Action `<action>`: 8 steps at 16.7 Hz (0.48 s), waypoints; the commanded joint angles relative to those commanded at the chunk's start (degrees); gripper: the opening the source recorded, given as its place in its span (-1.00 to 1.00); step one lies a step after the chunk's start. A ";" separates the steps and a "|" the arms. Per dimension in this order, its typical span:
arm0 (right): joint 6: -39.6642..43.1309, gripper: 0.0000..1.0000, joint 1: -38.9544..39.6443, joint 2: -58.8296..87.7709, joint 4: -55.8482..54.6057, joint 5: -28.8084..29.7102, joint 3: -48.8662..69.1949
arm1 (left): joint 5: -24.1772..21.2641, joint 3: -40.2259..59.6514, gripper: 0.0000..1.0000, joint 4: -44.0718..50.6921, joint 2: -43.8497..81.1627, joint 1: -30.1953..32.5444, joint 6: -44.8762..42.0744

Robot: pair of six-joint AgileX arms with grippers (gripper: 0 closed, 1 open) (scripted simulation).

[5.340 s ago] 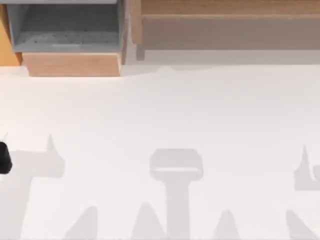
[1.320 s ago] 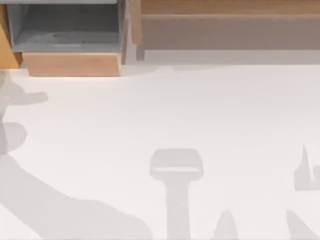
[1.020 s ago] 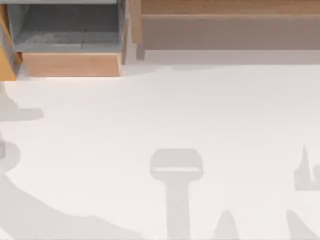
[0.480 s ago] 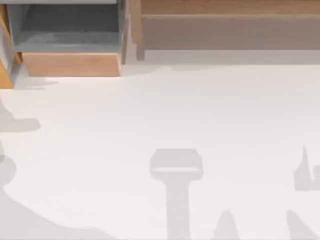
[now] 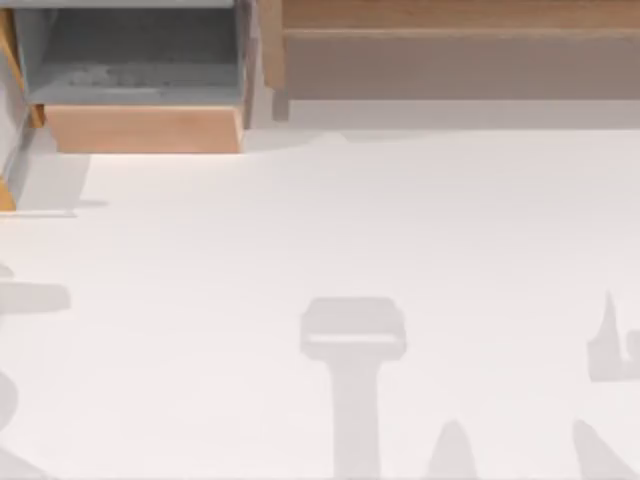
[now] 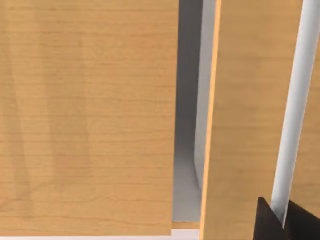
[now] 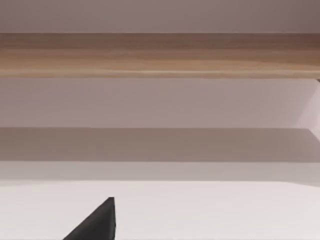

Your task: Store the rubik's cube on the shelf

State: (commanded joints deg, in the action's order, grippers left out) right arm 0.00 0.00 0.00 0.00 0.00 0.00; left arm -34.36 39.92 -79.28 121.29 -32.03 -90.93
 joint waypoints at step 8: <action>0.00 1.00 0.00 0.00 0.00 0.00 0.00 | -3.30 -5.52 -1.00 -3.43 -2.13 -3.27 -0.38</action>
State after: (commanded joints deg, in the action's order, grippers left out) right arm 0.00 0.00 0.00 0.00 0.00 0.00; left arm -37.66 34.40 -82.71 119.16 -35.30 -91.31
